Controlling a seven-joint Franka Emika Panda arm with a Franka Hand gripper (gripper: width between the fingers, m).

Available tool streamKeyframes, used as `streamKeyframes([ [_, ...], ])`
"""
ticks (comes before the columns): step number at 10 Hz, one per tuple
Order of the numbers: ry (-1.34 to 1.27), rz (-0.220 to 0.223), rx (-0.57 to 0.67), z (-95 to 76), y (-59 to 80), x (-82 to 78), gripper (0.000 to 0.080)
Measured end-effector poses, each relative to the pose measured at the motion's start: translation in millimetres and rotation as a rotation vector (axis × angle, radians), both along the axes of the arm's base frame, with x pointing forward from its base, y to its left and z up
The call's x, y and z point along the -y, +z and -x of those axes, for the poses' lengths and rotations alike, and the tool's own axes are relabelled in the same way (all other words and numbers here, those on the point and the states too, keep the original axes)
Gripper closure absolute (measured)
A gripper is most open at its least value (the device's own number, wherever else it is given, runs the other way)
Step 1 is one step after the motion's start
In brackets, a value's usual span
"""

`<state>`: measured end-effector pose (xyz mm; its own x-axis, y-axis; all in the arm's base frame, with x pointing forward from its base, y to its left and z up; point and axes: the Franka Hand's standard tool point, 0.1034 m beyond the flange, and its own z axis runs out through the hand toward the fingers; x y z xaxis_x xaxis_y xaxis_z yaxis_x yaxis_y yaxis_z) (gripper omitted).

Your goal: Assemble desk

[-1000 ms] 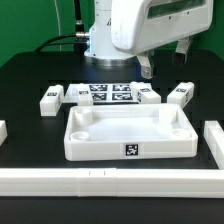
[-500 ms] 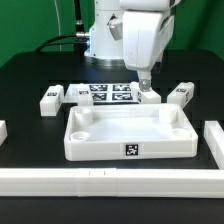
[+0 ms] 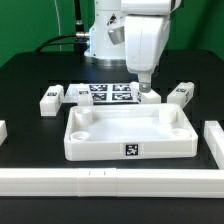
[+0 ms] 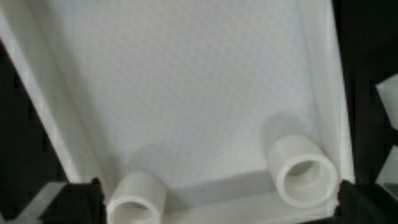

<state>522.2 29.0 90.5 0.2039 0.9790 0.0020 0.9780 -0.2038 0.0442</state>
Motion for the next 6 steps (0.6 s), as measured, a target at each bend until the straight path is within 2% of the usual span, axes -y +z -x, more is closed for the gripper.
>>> streamKeyframes([
  [1, 0.069, -0.004, 0.039, 14.4, -8.4, 11.6, 0.015],
  [3, 0.189, 0.001, 0.084, 19.9, -19.0, 29.4, 0.015],
  [5, 0.185, -0.003, 0.06, 25.8, -34.2, 38.5, 0.015],
  [6, 0.151, -0.009, 0.048, 27.6, -41.8, 36.9, 0.015],
])
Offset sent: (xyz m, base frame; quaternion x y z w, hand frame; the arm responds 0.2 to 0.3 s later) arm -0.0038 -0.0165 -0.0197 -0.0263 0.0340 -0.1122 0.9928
